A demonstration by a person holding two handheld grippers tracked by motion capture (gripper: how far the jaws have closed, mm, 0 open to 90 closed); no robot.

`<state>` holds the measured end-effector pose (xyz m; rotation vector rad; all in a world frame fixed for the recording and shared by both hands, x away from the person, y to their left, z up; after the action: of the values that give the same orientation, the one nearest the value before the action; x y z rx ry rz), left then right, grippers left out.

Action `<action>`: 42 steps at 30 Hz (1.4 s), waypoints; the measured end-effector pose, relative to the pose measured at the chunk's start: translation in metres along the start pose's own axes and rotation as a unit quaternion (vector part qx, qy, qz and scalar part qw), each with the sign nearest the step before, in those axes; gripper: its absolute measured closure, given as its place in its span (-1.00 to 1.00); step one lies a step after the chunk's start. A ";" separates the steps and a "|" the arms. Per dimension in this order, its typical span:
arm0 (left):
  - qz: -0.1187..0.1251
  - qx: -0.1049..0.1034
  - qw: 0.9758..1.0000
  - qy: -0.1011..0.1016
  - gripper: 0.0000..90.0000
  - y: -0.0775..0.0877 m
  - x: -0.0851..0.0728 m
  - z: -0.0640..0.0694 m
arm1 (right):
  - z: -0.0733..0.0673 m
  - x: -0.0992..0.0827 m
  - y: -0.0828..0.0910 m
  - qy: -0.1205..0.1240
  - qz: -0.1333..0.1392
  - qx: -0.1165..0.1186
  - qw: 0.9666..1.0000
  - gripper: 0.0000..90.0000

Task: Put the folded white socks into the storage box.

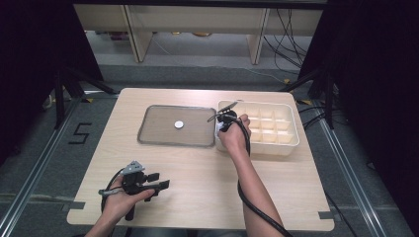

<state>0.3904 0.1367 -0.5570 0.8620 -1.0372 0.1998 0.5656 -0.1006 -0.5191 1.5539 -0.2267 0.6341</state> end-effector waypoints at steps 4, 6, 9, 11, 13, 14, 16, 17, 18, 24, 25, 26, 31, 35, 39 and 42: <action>0.001 0.000 1.000 0.000 -0.11 0.000 0.000 0.000 | -0.002 -0.001 0.001 -0.008 -0.011 0.007 1.000 0.52; 0.000 -0.001 1.000 -0.001 -0.11 0.000 0.000 0.000 | -0.002 -0.001 0.000 -0.008 -0.012 0.008 1.000 0.52; 0.001 -0.003 1.000 -0.002 -0.11 0.000 -0.001 0.000 | 0.000 -0.001 -0.001 -0.001 -0.011 0.009 1.000 0.52; 0.000 -0.002 1.000 0.000 -0.11 -0.001 -0.001 0.000 | 0.000 -0.001 0.000 -0.004 -0.015 0.009 1.000 0.53; 0.000 -0.002 1.000 0.000 -0.11 -0.001 -0.001 0.000 | -0.001 -0.002 0.001 -0.003 -0.020 0.012 1.000 0.53; 0.000 -0.003 1.000 -0.001 -0.11 0.000 0.000 0.000 | -0.002 -0.002 0.000 -0.006 -0.024 0.015 1.000 0.53; 0.001 -0.003 1.000 0.000 -0.11 0.000 0.000 0.000 | -0.001 -0.002 -0.001 0.001 -0.029 0.007 1.000 0.53; 0.001 -0.003 1.000 -0.001 -0.11 0.000 0.000 0.000 | -0.002 -0.003 0.000 -0.007 -0.035 0.010 0.999 0.53; 0.001 -0.002 1.000 -0.001 -0.11 -0.001 -0.001 0.000 | -0.001 -0.002 0.000 -0.003 -0.035 0.010 0.999 0.53; -0.001 0.000 1.000 -0.002 -0.11 -0.001 -0.001 -0.001 | -0.003 -0.002 -0.001 -0.013 -0.040 0.007 0.999 0.53; -0.001 -0.002 1.000 -0.002 -0.11 -0.001 -0.001 0.000 | -0.001 -0.002 -0.002 -0.002 -0.037 0.011 0.999 0.53; -0.001 -0.002 1.000 -0.002 -0.11 -0.001 -0.001 0.000 | -0.002 -0.002 -0.002 -0.005 -0.038 0.009 0.999 0.53; 0.000 -0.003 1.000 -0.002 -0.11 0.000 -0.001 0.000 | -0.005 -0.007 -0.004 -0.008 -0.051 0.016 0.999 0.54; 0.001 -0.001 1.000 0.002 -0.11 0.001 -0.001 -0.001 | -0.009 -0.015 -0.011 -0.025 -0.068 0.036 0.997 0.55; -0.001 0.001 1.000 0.003 -0.11 0.000 -0.001 -0.003 | -0.006 -0.012 -0.014 -0.017 -0.052 0.017 0.998 0.53; -0.002 -0.001 1.000 0.000 -0.11 0.000 -0.001 -0.001 | -0.008 -0.013 -0.012 -0.031 -0.057 0.029 0.997 0.50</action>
<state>0.3907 0.1378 -0.5587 0.8631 -1.0346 0.1956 0.5590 -0.0950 -0.5360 1.6327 -0.1666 0.5069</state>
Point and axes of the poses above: each handheld gripper's, and its own axes: y roughly backward along the jaws, x roughly out of its top, z roughly to its right, the point moved 9 cm from there along -y, roughly forward along the jaws, and after that the axes turned 9 degrees about -y, right-handed, at the moved point
